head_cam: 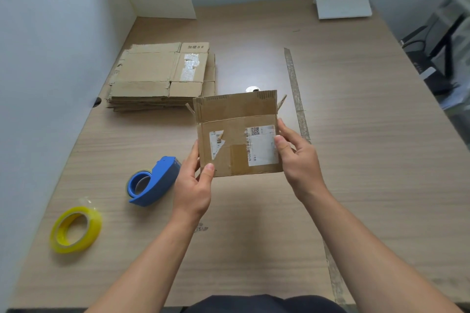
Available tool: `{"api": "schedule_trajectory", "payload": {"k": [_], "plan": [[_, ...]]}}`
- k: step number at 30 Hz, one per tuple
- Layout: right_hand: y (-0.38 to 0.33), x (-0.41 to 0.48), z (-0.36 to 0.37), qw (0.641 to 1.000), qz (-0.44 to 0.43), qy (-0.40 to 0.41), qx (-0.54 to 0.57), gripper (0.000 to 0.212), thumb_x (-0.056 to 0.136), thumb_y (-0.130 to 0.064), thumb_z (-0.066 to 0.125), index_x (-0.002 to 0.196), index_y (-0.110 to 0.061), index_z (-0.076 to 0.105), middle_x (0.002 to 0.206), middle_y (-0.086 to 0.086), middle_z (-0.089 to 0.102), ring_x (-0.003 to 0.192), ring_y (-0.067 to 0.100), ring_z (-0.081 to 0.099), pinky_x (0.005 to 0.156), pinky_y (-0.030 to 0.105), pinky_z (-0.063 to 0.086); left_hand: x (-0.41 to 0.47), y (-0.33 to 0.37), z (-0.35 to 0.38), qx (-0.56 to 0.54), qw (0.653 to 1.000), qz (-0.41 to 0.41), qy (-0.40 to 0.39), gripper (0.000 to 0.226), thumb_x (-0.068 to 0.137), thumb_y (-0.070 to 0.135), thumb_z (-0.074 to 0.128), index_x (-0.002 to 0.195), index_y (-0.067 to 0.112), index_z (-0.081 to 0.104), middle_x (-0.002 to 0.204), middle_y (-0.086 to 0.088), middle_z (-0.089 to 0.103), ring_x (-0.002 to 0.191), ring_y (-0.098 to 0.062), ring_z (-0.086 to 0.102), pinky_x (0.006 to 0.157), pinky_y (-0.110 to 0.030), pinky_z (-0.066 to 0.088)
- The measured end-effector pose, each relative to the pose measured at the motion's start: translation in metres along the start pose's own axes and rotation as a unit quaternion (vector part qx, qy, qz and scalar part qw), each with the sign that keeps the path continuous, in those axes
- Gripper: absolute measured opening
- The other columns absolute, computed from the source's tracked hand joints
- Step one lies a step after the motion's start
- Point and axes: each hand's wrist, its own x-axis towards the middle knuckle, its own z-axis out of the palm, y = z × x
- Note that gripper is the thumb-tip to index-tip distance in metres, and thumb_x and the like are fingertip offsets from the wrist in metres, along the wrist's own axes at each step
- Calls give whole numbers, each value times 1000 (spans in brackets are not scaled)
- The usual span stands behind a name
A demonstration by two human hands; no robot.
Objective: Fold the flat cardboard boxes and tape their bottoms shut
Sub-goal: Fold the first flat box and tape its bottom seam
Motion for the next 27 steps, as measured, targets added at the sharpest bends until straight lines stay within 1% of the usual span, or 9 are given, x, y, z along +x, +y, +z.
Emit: {"api": "schedule_trajectory", "payload": {"k": [4,7,11,15,18,21,23,25,27], "plan": [[0,-1,-2,994,66,-21,81,37,91,-52,61,127,-41,62,122,1,66,114,16,64,94,55,54,3,-4,-6,-27,1000,-8,9,54,94,-6,55,129,35,50,125,12,62,120,-12,60,91,-23,53],[3,-3,-2,992,86,-49,83,56,75,-73,58,126,-48,58,124,-5,64,118,17,61,95,56,53,5,-8,-9,-35,999,-27,6,43,91,4,67,118,34,51,123,7,64,117,-10,61,95,-31,54],[13,-7,-5,992,76,-42,87,48,78,-63,61,119,-37,58,129,0,59,118,13,59,103,57,47,9,-9,-8,-45,997,-54,-5,61,79,24,77,131,27,47,127,4,61,117,-10,60,98,-37,52],[26,-15,-13,996,38,-71,30,53,73,-67,62,121,-51,48,128,-8,55,115,6,61,95,34,53,8,-12,-8,9,999,-38,-31,64,85,17,77,136,40,46,121,19,60,111,7,56,82,-8,47],[38,-21,-17,994,38,-98,-24,46,74,-70,59,117,-64,45,121,-13,53,101,-3,63,84,19,52,3,-20,-12,12,998,-49,-26,54,85,20,78,128,33,49,126,10,57,119,-5,53,77,-2,43],[49,-24,-17,995,56,-83,-13,25,82,-59,57,107,-56,54,105,-18,58,102,11,64,91,41,55,-3,-22,-16,40,997,-52,-36,66,74,40,77,133,32,48,129,11,54,121,-10,53,90,-17,46],[48,-23,-17,995,73,-62,-5,15,87,-54,57,101,-50,59,99,-14,59,103,19,63,81,44,59,-4,-23,-20,83,995,-36,-42,74,72,46,72,140,32,46,130,11,54,119,-8,54,95,-24,46],[45,-18,-19,996,70,-48,-16,19,96,-46,57,114,-51,57,103,-8,57,95,10,63,62,30,58,-4,-25,-25,119,992,-8,-52,73,75,44,74,142,37,45,130,12,54,118,-2,53,93,-15,43],[44,-10,-23,994,80,-54,-43,36,99,-40,56,133,-50,49,109,-9,55,83,3,60,59,22,52,-6,-29,-27,151,986,20,-63,70,82,33,80,140,43,43,129,13,54,115,7,51,83,-3,41]]}}
